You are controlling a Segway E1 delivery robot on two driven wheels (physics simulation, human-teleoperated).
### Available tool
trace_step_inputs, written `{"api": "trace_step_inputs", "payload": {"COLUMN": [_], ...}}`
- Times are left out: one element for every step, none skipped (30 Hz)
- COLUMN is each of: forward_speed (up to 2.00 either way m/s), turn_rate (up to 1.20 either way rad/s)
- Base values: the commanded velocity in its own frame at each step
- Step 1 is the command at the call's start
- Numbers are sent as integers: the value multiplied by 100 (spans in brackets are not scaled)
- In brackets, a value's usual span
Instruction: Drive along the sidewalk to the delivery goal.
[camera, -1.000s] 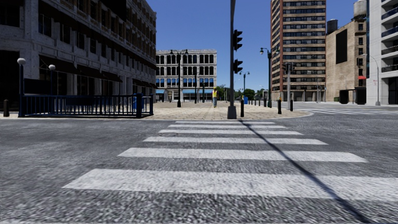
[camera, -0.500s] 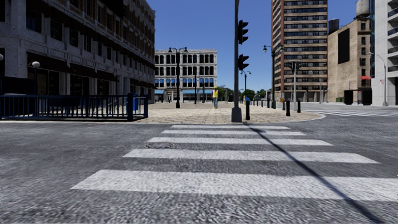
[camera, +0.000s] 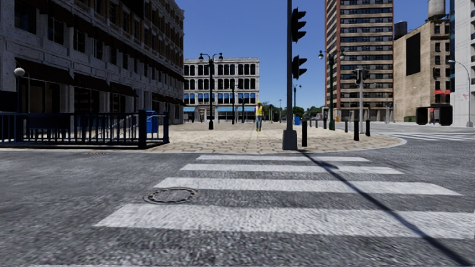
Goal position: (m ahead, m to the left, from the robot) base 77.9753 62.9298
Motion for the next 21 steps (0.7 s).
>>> {"api": "trace_step_inputs", "payload": {"forward_speed": [200, 200, 200, 200, 200, 200, 200, 200, 200, 200, 200, 200, 200, 200, 200, 200, 200, 200, 200, 200, 200], "turn_rate": [0, 0, 0, 0, 0, 0, 0, 0, 0, 0, 0, 0, 0, 0, 0, 0, 0, 0, 0, 0, 0]}}
